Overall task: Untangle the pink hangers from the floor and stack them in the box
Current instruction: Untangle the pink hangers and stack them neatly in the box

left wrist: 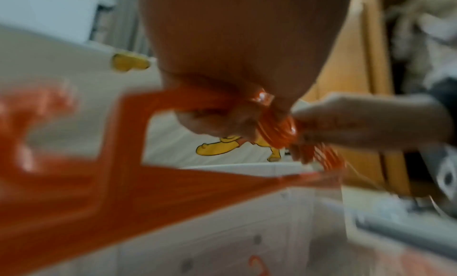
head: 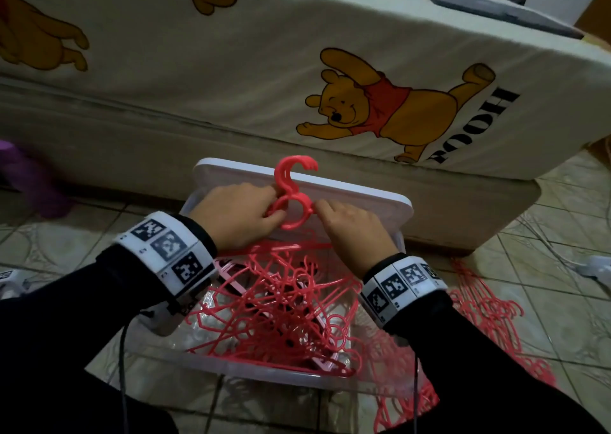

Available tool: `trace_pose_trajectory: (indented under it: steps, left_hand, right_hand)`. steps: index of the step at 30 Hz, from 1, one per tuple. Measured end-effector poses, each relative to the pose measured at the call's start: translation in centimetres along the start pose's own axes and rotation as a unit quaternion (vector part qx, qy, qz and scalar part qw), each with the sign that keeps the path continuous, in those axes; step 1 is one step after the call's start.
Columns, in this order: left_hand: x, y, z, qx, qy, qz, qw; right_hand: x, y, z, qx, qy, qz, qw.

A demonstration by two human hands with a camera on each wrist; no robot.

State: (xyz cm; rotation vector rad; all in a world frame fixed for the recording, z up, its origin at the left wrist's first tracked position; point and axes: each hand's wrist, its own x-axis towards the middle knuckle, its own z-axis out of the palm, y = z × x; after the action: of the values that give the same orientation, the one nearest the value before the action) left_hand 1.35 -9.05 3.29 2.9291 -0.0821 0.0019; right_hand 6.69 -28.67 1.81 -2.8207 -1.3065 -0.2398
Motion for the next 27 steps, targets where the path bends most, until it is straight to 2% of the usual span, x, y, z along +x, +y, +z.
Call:
trace_pose_trajectory:
  steps: [2, 4, 8, 10, 11, 13, 16, 20, 27]
  left_hand:
    - [0.1, 0.3, 0.3, 0.097, 0.042, -0.032, 0.994]
    - [0.2, 0.3, 0.6, 0.119, 0.063, -0.047, 0.99]
    - [0.5, -0.6, 0.4, 0.144, 0.092, -0.066, 0.983]
    - [0.6, -1.2, 0.0, 0.141, 0.111, -0.072, 0.981]
    - [0.6, -1.4, -0.2, 0.135, 0.119, -0.075, 0.981]
    - [0.6, -1.6, -0.4, 0.124, 0.13, -0.081, 0.98]
    - [0.7, -1.3, -0.5, 0.101, 0.132, -0.078, 0.983]
    - [0.9, -1.2, -0.3, 0.054, 0.116, -0.069, 0.989]
    - [0.8, -1.7, 0.0, 0.024, 0.131, -0.057, 0.989]
  right_hand:
    - [0.3, -0.2, 0.4, 0.013, 0.006, 0.0, 1.0]
    - [0.6, -0.1, 0.8, 0.06, 0.008, 0.025, 0.998]
    - [1.0, 2.1, 1.1, 0.14, -0.017, 0.144, 0.98]
    - [0.9, 3.6, 1.6, 0.118, -0.058, 0.203, 0.97]
    - [0.8, 4.1, 2.3, 0.093, -0.103, 0.222, 0.965]
    - [0.7, 4.2, 4.2, 0.058, -0.197, 0.225, 0.952]
    - [0.3, 2.6, 7.8, 0.068, -0.27, 0.192, 0.941]
    - [0.3, 0.6, 11.8, 0.105, -0.294, 0.17, 0.935]
    - [1.1, -0.4, 15.5, 0.157, -0.329, 0.209, 0.908]
